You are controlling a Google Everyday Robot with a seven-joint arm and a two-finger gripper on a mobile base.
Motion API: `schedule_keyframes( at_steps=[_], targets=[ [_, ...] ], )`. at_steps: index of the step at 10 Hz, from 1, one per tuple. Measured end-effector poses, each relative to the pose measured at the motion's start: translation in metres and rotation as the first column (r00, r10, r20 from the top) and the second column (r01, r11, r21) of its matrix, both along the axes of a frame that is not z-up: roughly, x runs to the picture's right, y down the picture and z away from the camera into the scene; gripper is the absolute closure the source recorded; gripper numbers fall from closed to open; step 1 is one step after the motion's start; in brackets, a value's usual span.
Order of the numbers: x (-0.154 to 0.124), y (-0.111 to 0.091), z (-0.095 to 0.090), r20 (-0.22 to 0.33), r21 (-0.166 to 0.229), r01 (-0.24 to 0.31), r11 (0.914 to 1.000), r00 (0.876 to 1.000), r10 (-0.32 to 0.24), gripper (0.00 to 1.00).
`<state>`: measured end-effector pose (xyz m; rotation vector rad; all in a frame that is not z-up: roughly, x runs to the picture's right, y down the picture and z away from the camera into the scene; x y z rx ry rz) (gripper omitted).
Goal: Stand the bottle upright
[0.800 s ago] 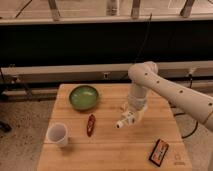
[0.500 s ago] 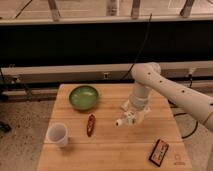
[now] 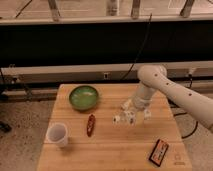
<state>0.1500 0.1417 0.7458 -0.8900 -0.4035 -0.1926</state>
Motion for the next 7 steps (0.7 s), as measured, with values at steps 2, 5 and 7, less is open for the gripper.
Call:
schedule_keyframes(
  at_steps=[2, 5, 7],
  targets=[
    [0.001, 0.000, 0.007, -0.009, -0.014, -0.083, 0.9964, 0.997, 0.083, 1.00],
    [0.008, -0.001, 0.014, -0.024, -0.031, -0.206, 0.9781, 0.978, 0.205, 1.00],
    [0.012, -0.001, 0.016, -0.029, -0.025, -0.264, 0.9642, 0.964, 0.263, 1.00]
  ],
)
